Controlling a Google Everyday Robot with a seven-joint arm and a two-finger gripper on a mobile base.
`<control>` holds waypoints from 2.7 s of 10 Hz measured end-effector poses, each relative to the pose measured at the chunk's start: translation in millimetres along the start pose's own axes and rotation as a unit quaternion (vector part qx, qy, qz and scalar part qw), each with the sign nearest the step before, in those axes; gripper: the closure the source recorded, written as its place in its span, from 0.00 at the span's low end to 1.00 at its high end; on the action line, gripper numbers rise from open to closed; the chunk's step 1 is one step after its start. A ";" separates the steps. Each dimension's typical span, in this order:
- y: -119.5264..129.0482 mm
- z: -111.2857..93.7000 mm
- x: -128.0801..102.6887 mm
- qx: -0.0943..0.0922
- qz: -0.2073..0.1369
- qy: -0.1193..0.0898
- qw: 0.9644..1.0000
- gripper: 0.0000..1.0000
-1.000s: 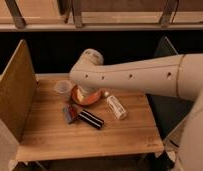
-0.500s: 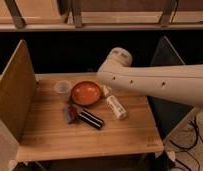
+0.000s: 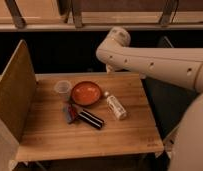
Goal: Move the arm in a circular motion
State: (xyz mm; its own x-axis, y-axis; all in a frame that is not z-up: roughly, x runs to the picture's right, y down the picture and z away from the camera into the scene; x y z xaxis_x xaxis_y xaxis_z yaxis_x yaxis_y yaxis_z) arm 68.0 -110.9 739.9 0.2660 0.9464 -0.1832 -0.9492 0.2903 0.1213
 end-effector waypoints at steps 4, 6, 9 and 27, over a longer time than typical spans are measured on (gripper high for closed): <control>111.7 8.2 1.2 -0.091 -0.063 0.016 0.994 0.37; 167.0 -1.1 30.9 -0.151 -0.092 0.038 0.983 0.37; 214.6 -18.8 94.7 -0.207 -0.124 0.070 0.968 0.37; 168.5 -2.5 56.6 -0.169 -0.123 0.044 0.977 0.37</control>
State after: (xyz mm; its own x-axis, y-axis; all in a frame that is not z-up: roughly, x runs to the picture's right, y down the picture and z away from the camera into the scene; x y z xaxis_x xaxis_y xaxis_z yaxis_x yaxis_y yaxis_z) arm -77.3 -8.8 747.6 0.4925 0.8333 -0.2509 -0.8631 0.4307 -0.2638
